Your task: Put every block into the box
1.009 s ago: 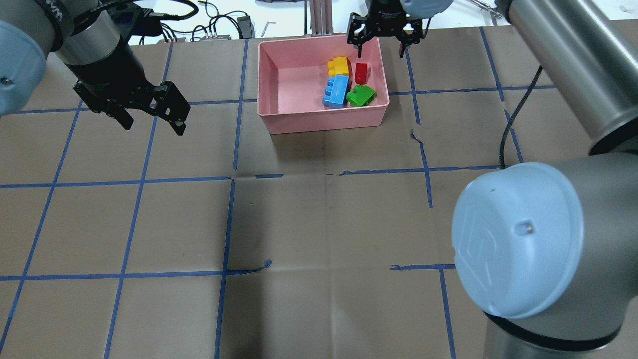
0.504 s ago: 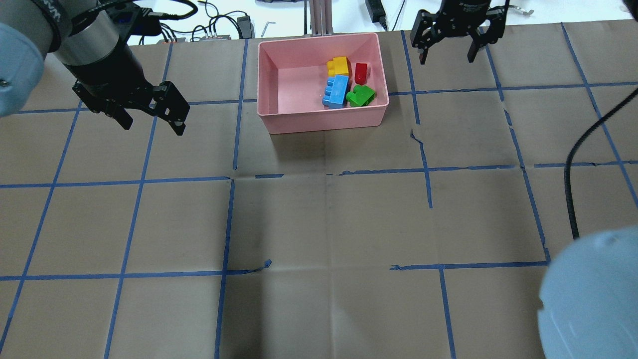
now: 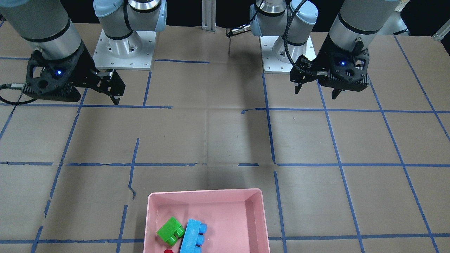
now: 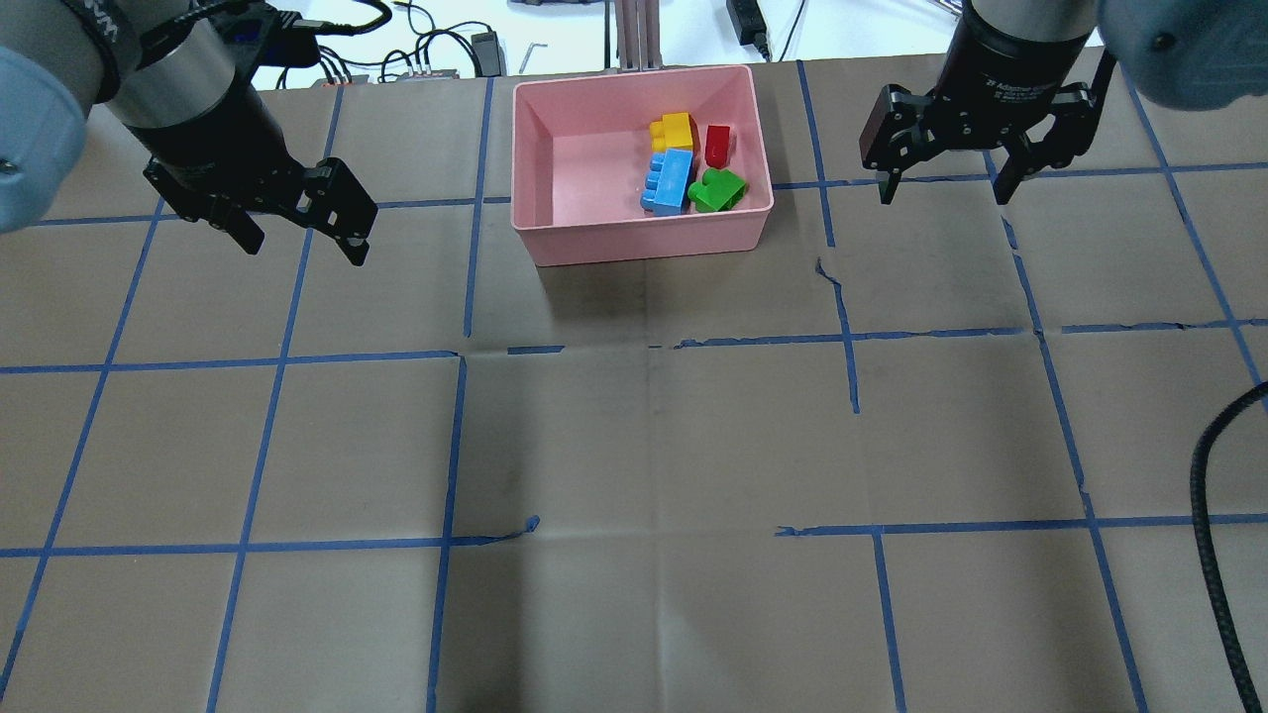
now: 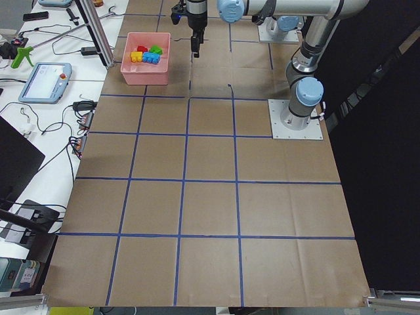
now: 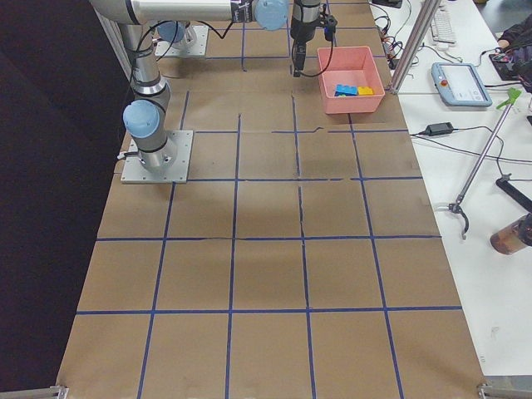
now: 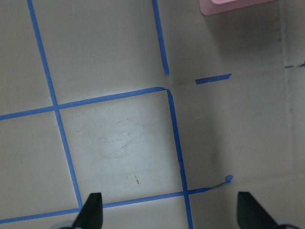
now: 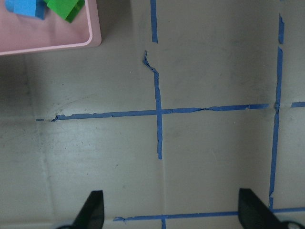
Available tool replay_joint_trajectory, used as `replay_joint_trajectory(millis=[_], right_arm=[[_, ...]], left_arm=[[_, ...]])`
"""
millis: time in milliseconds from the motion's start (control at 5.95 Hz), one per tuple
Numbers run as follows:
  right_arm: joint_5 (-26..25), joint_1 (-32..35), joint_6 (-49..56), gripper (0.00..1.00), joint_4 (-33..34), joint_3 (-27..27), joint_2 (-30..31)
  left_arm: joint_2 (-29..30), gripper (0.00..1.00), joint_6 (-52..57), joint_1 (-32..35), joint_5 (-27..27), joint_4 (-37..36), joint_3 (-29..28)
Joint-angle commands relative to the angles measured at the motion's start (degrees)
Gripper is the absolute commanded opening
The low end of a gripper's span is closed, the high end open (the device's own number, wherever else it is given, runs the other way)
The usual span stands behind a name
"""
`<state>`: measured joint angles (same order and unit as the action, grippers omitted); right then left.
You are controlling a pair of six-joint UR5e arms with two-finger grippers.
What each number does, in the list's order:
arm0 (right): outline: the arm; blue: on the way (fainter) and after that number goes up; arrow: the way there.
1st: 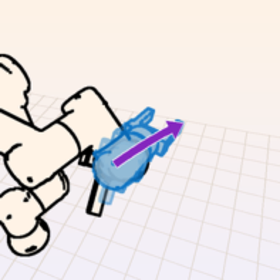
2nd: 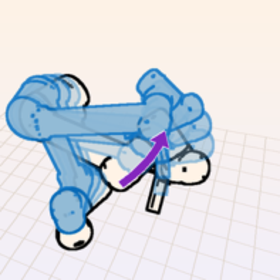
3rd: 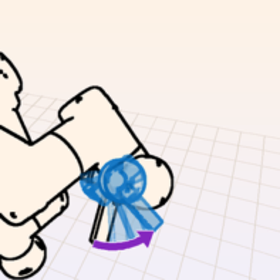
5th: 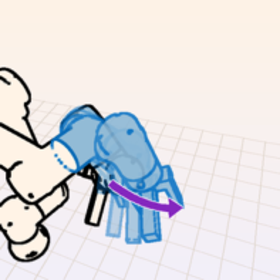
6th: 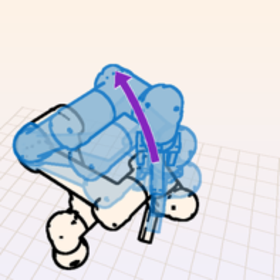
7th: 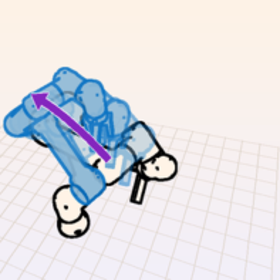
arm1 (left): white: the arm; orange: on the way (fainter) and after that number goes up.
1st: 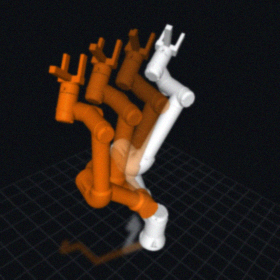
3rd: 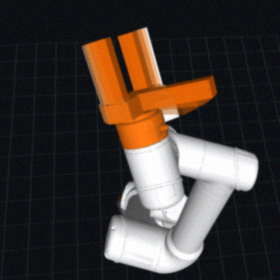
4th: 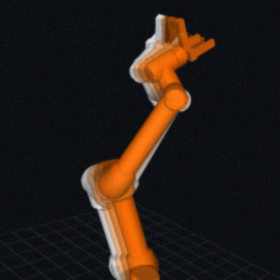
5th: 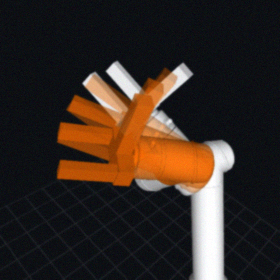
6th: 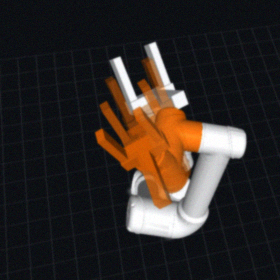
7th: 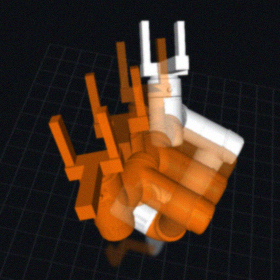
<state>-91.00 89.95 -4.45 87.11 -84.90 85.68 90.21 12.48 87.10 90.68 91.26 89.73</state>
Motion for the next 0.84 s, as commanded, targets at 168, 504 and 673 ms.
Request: replay_joint_trajectory(millis=[168, 504, 673], right_arm=[[-0.2, 1.9, -1.4, 1.00, -0.4, -0.4, 0.8], [-0.4, 1.8, -1.3, 1.00, -0.4, -0.4, 0.6], [-0.5, 1.8, -1.3, 1.00, -0.4, -0.4, 0.5]], left_arm=[[0.4, 1.00, 0.0, 0.0, -0.2, 0.0, 0.0], [0.6, 1.00, 0.0, 0.0, -0.2, -0.1, 0.0], [0.6, 1.00, 0.0, 0.0, -0.2, -0.1, 0.0]])
